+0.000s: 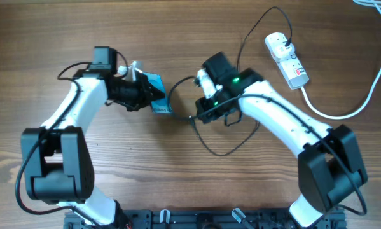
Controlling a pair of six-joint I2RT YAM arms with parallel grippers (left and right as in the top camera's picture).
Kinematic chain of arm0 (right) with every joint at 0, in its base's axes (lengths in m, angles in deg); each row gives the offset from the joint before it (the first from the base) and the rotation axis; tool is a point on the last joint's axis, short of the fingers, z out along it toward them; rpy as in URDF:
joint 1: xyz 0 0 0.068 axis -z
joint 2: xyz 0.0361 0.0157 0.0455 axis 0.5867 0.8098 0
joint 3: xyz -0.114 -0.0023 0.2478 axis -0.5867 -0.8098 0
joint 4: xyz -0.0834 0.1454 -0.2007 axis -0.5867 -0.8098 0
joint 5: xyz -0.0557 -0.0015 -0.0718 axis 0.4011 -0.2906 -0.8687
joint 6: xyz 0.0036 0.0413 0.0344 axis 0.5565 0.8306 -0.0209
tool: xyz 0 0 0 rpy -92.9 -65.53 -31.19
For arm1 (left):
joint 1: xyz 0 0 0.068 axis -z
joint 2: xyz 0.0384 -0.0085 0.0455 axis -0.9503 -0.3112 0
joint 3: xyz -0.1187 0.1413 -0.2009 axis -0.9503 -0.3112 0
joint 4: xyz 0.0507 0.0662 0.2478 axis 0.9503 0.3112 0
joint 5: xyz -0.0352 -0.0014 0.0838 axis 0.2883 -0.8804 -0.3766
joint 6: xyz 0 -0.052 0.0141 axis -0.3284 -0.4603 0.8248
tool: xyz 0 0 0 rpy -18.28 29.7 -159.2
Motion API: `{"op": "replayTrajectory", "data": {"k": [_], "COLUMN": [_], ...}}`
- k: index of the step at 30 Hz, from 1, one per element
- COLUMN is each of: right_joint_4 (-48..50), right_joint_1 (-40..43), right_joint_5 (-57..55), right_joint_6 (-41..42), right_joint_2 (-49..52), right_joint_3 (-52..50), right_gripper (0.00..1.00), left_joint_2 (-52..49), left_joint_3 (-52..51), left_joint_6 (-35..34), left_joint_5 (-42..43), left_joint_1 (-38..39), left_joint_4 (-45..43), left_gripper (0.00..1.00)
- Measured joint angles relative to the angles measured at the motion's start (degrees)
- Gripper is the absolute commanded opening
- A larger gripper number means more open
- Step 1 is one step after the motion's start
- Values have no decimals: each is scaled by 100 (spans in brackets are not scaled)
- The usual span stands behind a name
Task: Plug charger to phone and switch on socket
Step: 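Lower the right gripper onto the black USB-C plug and grasp it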
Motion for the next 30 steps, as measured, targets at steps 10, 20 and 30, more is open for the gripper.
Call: {"op": "replayTrajectory", "data": {"k": [10,20,30], "right_joint_4": [732,1370,1403], "right_joint_1": [-787,-785,-780], "right_joint_5": [-894,-1003,-826], "right_joint_6": [-284,-354,-413], "right_joint_2": [0,256,354], "right_joint_3": [-518,-1134,-1220], "right_gripper": [31,28,23], "left_joint_2": [0,0,0], "left_joint_3": [0,0,0], "left_joint_6": [590,654,656], "left_joint_5": [1211,1261,1259], "left_joint_1": [-785,-802,-802], "left_joint_4": [46,44,44], "left_gripper": [4,4,4]}}
